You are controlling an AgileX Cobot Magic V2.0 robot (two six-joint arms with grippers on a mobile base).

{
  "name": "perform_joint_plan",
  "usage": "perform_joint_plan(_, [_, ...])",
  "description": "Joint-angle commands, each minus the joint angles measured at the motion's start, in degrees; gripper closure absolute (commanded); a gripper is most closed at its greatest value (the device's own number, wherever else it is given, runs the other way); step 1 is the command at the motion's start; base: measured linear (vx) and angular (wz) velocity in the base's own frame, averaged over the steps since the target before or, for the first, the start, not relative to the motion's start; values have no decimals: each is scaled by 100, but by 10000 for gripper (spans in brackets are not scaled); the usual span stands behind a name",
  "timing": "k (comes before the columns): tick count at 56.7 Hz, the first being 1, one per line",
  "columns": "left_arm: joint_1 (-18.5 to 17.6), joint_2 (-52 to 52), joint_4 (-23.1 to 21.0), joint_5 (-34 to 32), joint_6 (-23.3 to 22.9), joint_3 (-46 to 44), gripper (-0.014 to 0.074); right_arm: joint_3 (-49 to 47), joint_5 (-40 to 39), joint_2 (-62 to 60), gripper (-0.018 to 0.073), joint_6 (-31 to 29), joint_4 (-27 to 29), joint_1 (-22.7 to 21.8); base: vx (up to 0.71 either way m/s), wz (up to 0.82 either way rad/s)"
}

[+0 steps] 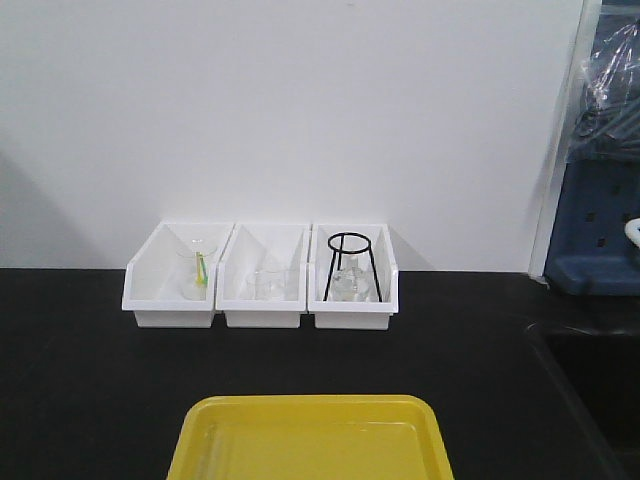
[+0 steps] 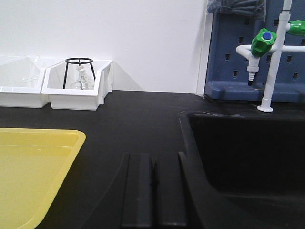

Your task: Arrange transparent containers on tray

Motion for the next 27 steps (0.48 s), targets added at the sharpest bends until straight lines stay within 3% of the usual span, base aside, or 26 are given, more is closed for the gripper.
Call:
perform_joint_plan(1, [7,-124,-16,-494,-9,169,604,49,-428,-54,572,-37,-72,-30,0,0])
perform_joint_plan(27, [7,-124,-16,-494,-9,169,604,49,-428,-54,572,-37,-72,-30,0,0])
